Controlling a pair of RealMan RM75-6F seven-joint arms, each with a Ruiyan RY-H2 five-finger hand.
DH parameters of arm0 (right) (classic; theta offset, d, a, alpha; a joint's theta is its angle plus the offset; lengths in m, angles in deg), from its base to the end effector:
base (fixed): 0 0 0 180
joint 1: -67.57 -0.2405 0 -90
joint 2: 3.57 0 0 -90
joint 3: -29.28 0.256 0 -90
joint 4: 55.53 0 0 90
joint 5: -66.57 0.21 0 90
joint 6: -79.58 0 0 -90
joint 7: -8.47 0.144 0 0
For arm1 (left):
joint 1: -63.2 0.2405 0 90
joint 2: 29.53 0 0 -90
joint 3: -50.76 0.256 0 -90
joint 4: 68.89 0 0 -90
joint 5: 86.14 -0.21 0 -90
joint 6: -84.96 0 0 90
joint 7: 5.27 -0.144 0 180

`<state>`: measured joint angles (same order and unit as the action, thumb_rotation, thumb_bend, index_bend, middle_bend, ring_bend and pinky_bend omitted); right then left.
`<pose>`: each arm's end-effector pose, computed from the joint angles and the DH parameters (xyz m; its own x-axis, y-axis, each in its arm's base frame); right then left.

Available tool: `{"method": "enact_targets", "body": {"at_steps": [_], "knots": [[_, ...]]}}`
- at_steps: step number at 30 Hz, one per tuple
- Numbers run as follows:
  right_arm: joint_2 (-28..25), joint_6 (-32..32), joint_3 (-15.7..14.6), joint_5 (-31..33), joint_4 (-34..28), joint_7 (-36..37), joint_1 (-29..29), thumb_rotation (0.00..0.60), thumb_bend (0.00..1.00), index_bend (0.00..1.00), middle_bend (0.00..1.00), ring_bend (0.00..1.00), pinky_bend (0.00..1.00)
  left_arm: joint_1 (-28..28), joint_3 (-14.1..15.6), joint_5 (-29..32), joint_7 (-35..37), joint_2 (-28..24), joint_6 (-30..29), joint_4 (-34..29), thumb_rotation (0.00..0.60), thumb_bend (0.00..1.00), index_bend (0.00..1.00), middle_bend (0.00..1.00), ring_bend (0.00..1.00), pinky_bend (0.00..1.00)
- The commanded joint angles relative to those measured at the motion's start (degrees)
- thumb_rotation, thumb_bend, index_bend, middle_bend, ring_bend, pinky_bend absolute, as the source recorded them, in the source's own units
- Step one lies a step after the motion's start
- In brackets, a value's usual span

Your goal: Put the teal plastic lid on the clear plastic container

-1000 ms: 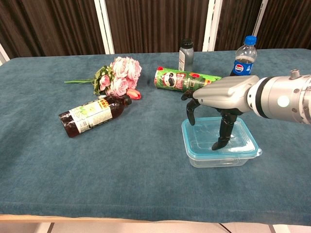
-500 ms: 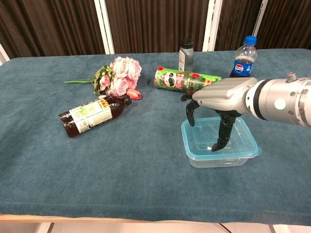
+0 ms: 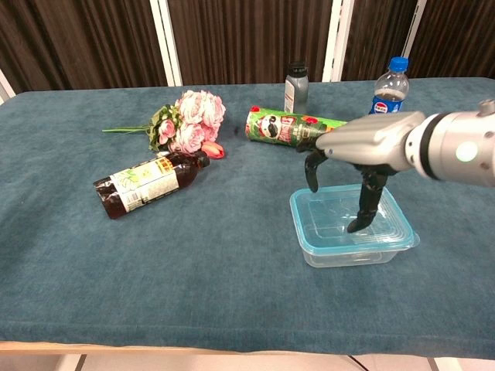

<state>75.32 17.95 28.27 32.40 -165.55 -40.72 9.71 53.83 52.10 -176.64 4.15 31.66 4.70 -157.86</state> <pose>-0.1101 -0.2991 -0.0027 0.7263 -0.3685 0.5802 -0.6844 -0.4659 0.5608 -0.3147 0.1902 0.1571 0.3676 0.1330 0.9204 0.9271 -0.1302 -0.3515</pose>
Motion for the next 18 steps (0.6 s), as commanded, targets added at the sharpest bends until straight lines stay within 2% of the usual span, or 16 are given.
{"method": "enact_targets", "body": {"at_steps": [1,10,18], "knots": [[-2.4,-0.3,-0.1,-0.9,-1.7,1.1,0.7,0.6,0.15,0.48,0.1,0.0,0.0,0.0,0.0,0.0,-0.3,0.1,0.0,0.0,0.6,0.44,0.0,0.09,0.06,0.07],[-5.6,1.4,-2.2,-1.1,-2.0,1.2,1.4,0.6,0.15,0.48,0.1,0.0,0.0,-0.3,-0.1,0.5,-1.4,0.5,0.8,-0.3,0.6,0.44,0.0,0.09,0.06,0.07],[-4.6,2.5,-2.9,0.1,-0.2,0.4,1.0,0.6,0.15,0.48,0.1,0.0,0.0,-0.6,-0.1,0.7,-2.0,0.6,1.3,-0.3,0.6,0.44,0.0,0.09,0.06,0.07]]}}
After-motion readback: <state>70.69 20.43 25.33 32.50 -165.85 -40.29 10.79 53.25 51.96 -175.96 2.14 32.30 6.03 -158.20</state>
